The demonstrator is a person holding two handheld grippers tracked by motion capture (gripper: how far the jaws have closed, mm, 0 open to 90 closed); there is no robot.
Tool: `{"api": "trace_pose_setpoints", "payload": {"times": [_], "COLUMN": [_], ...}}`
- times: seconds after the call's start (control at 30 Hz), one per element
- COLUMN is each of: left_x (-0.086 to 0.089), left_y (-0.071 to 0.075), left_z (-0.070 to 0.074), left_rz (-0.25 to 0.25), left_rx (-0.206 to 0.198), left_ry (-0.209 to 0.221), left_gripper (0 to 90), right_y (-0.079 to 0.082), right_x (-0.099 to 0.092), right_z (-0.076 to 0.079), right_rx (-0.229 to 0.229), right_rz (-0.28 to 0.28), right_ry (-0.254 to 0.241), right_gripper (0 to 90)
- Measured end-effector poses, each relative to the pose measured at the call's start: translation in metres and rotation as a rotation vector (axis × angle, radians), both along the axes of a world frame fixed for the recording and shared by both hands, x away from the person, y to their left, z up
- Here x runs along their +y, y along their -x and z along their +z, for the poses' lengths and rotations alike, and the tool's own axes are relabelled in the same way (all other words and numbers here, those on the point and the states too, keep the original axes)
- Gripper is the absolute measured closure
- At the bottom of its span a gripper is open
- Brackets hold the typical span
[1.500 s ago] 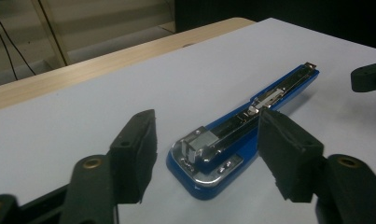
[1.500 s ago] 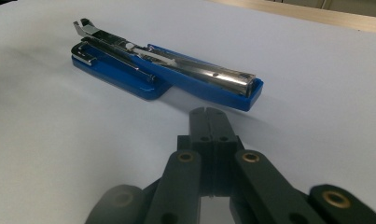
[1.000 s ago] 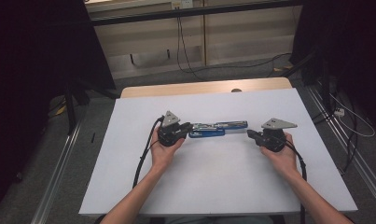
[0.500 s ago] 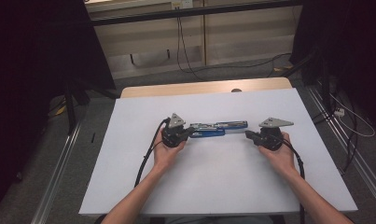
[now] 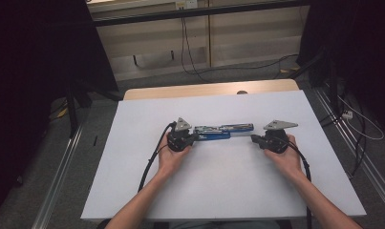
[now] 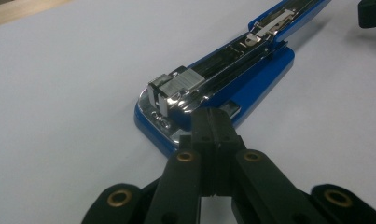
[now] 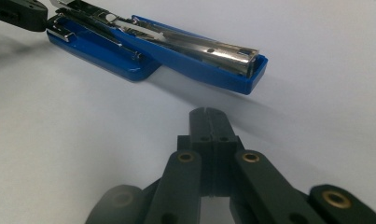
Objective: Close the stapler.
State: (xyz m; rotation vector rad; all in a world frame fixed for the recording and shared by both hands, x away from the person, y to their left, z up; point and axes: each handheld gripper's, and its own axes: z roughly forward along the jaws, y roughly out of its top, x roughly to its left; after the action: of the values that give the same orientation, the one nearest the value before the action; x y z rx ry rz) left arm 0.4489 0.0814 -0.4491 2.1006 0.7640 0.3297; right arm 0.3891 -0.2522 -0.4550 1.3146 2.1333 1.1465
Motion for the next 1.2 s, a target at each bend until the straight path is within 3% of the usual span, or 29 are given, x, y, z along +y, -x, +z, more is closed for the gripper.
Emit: {"api": "trace_pose_setpoints", "payload": {"times": [0.13,0.37,0.5,0.6,0.8,0.93,1.2], "left_x": [-0.003,-0.002,-0.001,-0.002,-0.005,-0.003,-0.003], "left_y": [0.001,-0.004,-0.006,-0.006,-0.004,-0.006,-0.006], "left_z": [0.006,0.001,0.000,0.001,0.001,0.001,0.002], "left_rz": [0.011,0.035,0.026,-0.001,-0.001,0.000,0.001], "left_rx": [-0.024,-0.036,-0.026,-0.054,-0.072,-0.054,-0.053], "left_ry": [-0.014,-0.015,-0.008,-0.040,-0.061,-0.043,-0.051], "left_gripper": [90.0,90.0,90.0,90.0,90.0,90.0,90.0], "right_y": [-0.004,-0.006,-0.009,-0.011,-0.019,-0.022,-0.025], "right_x": [-0.003,-0.004,-0.005,-0.003,0.001,0.004,0.005], "right_z": [0.001,0.001,0.001,0.000,0.000,-0.001,-0.003], "right_rx": [-0.005,0.001,0.005,0.008,0.023,0.039,0.054], "right_rz": [-0.006,-0.005,-0.009,-0.008,0.001,0.003,-0.007], "right_ry": [0.002,0.010,0.011,0.018,0.049,0.072,0.080], "right_gripper": [90.0,90.0,90.0,90.0,90.0,90.0,90.0]}}
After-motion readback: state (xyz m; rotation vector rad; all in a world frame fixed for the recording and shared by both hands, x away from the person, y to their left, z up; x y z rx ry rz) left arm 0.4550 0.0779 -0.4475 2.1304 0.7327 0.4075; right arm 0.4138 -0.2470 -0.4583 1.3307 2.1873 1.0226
